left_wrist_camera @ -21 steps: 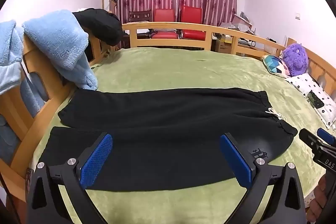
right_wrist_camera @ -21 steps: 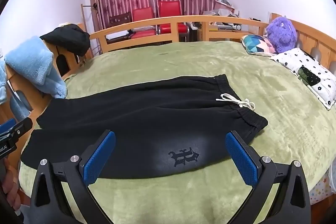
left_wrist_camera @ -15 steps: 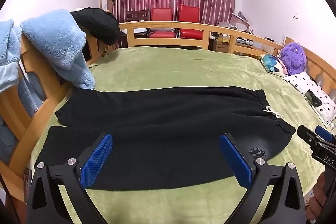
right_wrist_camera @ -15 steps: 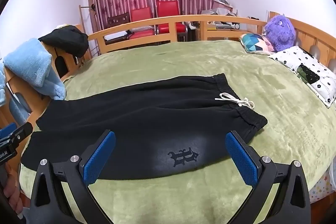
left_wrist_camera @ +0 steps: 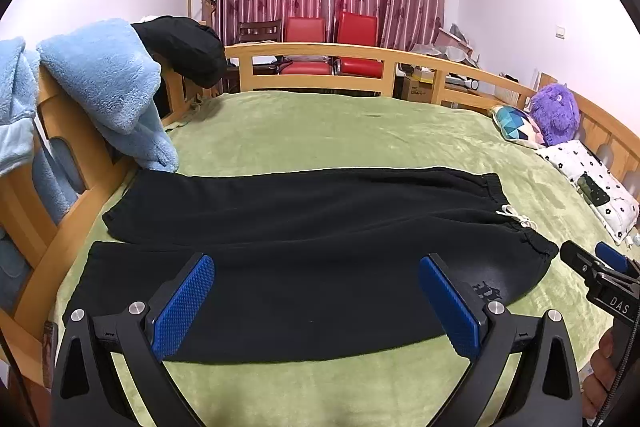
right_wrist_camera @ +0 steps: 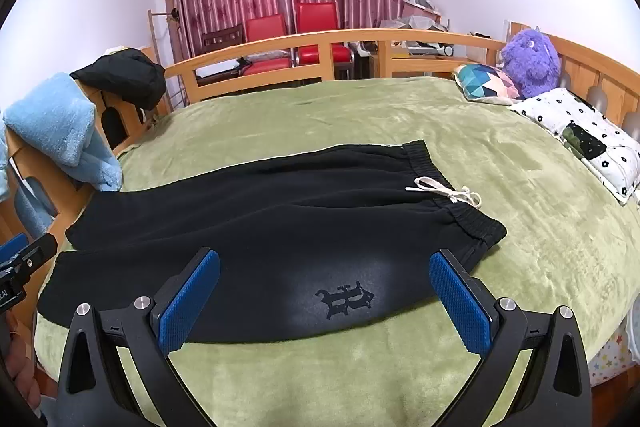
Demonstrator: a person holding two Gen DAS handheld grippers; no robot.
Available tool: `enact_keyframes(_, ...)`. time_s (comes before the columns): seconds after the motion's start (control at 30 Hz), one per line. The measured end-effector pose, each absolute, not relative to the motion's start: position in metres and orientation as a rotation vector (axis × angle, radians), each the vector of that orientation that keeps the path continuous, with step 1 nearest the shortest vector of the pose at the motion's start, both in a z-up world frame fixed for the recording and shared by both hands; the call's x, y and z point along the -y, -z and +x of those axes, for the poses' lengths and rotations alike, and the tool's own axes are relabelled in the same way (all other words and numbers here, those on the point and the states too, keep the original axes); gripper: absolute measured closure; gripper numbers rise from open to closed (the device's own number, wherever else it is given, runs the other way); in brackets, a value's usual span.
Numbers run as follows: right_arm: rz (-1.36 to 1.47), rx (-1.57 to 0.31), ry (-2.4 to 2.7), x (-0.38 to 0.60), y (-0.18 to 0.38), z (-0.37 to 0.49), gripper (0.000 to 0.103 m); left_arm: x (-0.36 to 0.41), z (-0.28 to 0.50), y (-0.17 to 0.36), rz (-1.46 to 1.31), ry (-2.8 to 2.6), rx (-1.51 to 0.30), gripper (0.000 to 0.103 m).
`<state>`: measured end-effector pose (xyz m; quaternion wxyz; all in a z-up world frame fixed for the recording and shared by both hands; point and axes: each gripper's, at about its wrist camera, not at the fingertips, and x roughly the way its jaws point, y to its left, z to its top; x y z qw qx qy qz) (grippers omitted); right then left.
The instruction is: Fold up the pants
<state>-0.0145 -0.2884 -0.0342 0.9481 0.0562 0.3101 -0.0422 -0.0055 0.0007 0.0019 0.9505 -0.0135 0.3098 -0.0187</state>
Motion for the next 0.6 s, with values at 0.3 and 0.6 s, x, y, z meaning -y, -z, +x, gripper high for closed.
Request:
enact_keyframes(0.3,0.11,-0.629,0.088,0.2874,0.0353,-0.0141,0.0,-0.0023,-0.0066,-0.0016,-0.028,0.039,-0.627,0.0)
enact_keyframes(0.6,0.112,-0.629,0.087,0.2883,0.035,-0.0139,0.0,-0.0015,-0.0068,-0.0018,-0.028,0.037,-0.626,0.0)
